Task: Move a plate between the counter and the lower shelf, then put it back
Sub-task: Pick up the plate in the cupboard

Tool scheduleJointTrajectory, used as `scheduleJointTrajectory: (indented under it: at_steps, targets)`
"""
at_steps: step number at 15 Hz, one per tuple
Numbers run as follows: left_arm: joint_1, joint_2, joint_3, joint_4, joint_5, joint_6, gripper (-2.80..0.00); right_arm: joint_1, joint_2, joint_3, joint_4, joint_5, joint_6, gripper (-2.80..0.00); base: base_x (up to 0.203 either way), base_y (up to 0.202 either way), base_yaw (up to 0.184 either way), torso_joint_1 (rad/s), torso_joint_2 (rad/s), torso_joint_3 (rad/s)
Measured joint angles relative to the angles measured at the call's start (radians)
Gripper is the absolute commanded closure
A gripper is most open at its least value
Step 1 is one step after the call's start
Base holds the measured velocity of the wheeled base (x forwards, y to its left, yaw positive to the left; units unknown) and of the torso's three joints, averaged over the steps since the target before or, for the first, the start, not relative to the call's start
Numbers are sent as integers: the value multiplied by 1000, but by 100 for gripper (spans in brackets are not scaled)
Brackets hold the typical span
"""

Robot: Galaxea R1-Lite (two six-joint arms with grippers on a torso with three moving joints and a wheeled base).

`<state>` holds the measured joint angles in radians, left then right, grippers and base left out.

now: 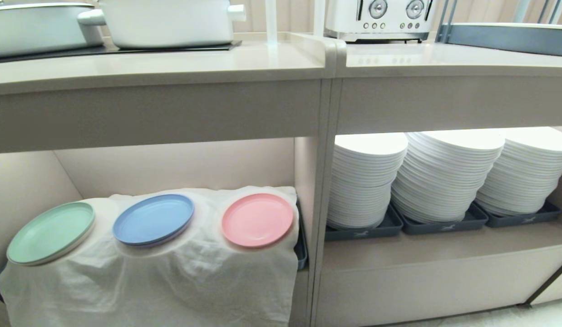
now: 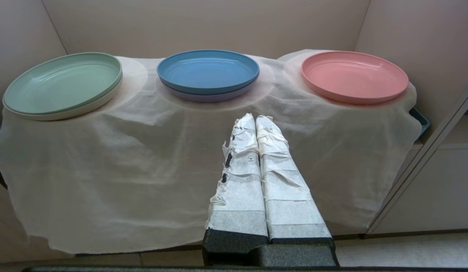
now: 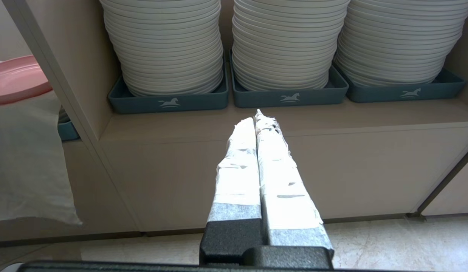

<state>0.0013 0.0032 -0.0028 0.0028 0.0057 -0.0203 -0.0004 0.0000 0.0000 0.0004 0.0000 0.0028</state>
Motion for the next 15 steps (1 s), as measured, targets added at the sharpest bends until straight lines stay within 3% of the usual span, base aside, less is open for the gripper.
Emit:
scheduleJointTrajectory:
  at_steps: [9,15]
  targets:
    - [0,-2,-6,3,-9,24,0,0,0,0,0,0,0,0,0,0,0,0,0,0]
    - [-1,90,-149,104,-96,30,0,0,0,0,0,0,0,0,0,0,0,0,0,0]
